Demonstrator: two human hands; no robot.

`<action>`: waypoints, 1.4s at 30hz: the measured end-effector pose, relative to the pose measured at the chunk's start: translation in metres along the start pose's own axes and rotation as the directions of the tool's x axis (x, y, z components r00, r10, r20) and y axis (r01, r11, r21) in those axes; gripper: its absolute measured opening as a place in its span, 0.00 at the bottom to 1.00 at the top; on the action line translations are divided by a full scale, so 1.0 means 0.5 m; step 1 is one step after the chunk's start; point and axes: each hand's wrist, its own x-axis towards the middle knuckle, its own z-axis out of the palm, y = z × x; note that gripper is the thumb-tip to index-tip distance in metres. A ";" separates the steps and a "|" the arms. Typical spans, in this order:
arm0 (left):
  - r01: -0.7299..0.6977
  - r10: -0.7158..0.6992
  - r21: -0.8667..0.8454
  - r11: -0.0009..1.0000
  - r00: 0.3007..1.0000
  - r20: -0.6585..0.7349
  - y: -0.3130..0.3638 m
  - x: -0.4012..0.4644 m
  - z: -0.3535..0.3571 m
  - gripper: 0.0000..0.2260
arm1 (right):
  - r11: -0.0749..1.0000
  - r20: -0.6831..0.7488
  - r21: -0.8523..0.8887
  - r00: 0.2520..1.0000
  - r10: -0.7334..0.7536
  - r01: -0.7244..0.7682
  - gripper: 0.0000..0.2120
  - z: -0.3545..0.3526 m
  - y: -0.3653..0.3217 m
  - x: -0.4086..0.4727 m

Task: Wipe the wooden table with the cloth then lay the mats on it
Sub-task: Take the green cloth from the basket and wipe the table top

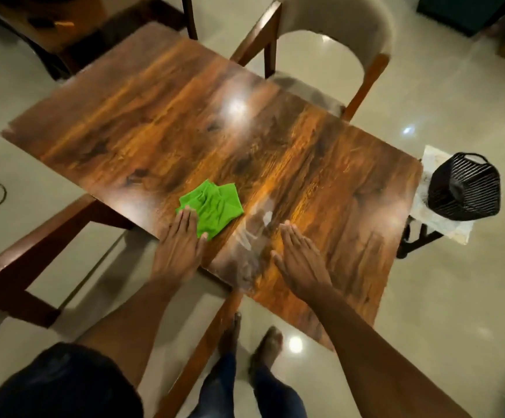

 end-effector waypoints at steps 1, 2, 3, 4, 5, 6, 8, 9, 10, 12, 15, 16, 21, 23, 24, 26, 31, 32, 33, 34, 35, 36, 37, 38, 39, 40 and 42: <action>0.016 -0.017 -0.033 0.999 0.999 -0.035 -0.019 0.026 0.014 0.34 | 0.999 -0.005 -0.011 0.999 -0.043 0.043 0.42 0.027 -0.023 0.050; 0.024 -0.029 -0.058 0.998 0.996 -0.090 -0.032 0.045 0.028 0.34 | 0.997 -0.013 -0.008 0.997 -0.077 0.077 0.42 0.048 -0.049 0.092; 0.033 -0.043 -0.069 0.997 0.988 -0.149 -0.050 0.065 0.054 0.33 | 0.994 -0.023 0.002 0.994 -0.107 0.107 0.41 0.078 -0.081 0.145; 0.036 -0.052 -0.080 0.996 0.978 -0.204 -0.062 0.085 0.072 0.32 | 0.992 -0.059 0.031 0.991 -0.123 0.125 0.39 0.100 -0.115 0.193; 0.036 -0.060 -0.100 0.994 0.968 -0.245 -0.074 0.103 0.095 0.31 | 0.989 -0.112 0.075 0.986 -0.122 0.130 0.36 0.125 -0.149 0.241; 0.039 -0.073 -0.129 0.991 0.958 -0.276 -0.085 0.126 0.110 0.30 | 0.987 -0.161 0.115 0.982 -0.097 0.116 0.34 0.144 -0.184 0.291; 0.038 -0.090 -0.172 0.984 0.948 -0.306 -0.108 0.169 0.124 0.28 | 0.984 -0.220 0.180 0.975 0.029 0.011 0.33 0.161 -0.246 0.368; 0.032 -0.088 -0.171 0.985 0.941 -0.327 -0.126 0.194 0.132 0.28 | 0.976 -0.236 0.210 0.966 0.103 -0.053 0.34 0.174 -0.274 0.406; 0.015 -0.072 -0.161 0.987 0.932 -0.356 -0.142 0.213 0.145 0.28 | 0.964 -0.242 0.240 0.954 0.175 -0.116 0.34 0.191 -0.293 0.435; -0.013 -0.052 -0.155 0.988 0.911 -0.408 -0.164 0.234 0.165 0.27 | 0.952 -0.257 0.229 0.931 0.260 -0.203 0.37 0.225 -0.314 0.460; -0.060 -0.024 -0.188 0.980 0.910 -0.415 -0.168 0.246 0.202 0.26 | 0.962 -0.352 0.162 0.898 0.263 -0.218 0.37 0.268 -0.316 0.462; -0.073 -0.008 -0.183 0.980 0.912 -0.411 -0.167 0.246 0.209 0.26 | 0.967 -0.366 0.152 0.897 0.249 -0.206 0.37 0.274 -0.314 0.459; -0.166 0.069 -0.197 0.966 0.904 -0.421 -0.163 0.241 0.201 0.26 | 0.979 -0.365 0.133 0.910 0.194 -0.156 0.37 0.289 -0.316 0.386; -0.175 0.069 -0.223 0.959 0.907 -0.414 -0.165 0.237 0.196 0.27 | 0.981 -0.333 0.151 0.928 0.168 -0.124 0.36 0.306 -0.312 0.330; -0.172 0.066 -0.234 0.957 0.913 -0.403 -0.165 0.236 0.194 0.27 | 0.982 -0.317 0.155 0.936 0.155 -0.110 0.36 0.314 -0.305 0.305; -0.167 0.063 -0.248 0.954 0.923 -0.379 -0.164 0.237 0.194 0.28 | 0.984 -0.296 0.149 0.946 0.135 -0.094 0.37 0.320 -0.278 0.272; -0.138 0.057 -0.227 0.964 0.942 -0.330 -0.166 0.238 0.202 0.30 | 0.981 -0.336 0.081 0.921 0.194 -0.177 0.37 0.292 -0.145 0.303; -0.134 0.058 -0.217 0.967 0.944 -0.326 -0.166 0.239 0.204 0.30 | 0.974 -0.365 0.077 0.903 0.225 -0.212 0.37 0.279 -0.110 0.324; -0.131 0.058 -0.209 0.969 0.945 -0.323 -0.166 0.239 0.206 0.31 | 0.968 -0.394 0.082 0.884 0.250 -0.237 0.37 0.266 -0.076 0.346; -0.129 0.057 -0.204 0.970 0.944 -0.326 -0.166 0.240 0.208 0.31 | 0.964 -0.421 0.090 0.868 0.264 -0.250 0.36 0.254 -0.047 0.367; -0.125 0.053 -0.200 0.972 0.942 -0.331 -0.166 0.240 0.209 0.31 | 0.962 -0.442 0.096 0.855 0.270 -0.254 0.36 0.243 -0.026 0.384; -0.121 0.049 -0.195 0.973 0.940 -0.337 -0.166 0.240 0.210 0.31 | 0.960 -0.459 0.100 0.844 0.277 -0.260 0.35 0.238 -0.015 0.394; -0.120 0.050 -0.187 0.975 0.938 -0.343 -0.165 0.240 0.210 0.31 | 0.958 -0.474 0.107 0.833 0.286 -0.268 0.35 0.237 -0.011 0.396; -0.120 0.053 -0.177 0.977 0.937 -0.347 -0.165 0.240 0.209 0.31 | 0.953 -0.483 0.123 0.822 0.303 -0.278 0.35 0.240 -0.017 0.391; -0.119 0.055 -0.168 0.979 0.936 -0.347 -0.164 0.240 0.208 0.31 | 0.944 -0.482 0.143 0.812 0.329 -0.297 0.35 0.244 -0.028 0.382; -0.114 0.053 -0.158 0.981 0.937 -0.344 -0.162 0.239 0.208 0.31 | 0.934 -0.470 0.155 0.807 0.358 -0.323 0.36 0.251 -0.046 0.369; -0.106 0.052 -0.144 0.984 0.940 -0.338 -0.160 0.239 0.208 0.30 | 0.916 -0.412 0.150 0.819 0.399 -0.371 0.37 0.267 -0.093 0.341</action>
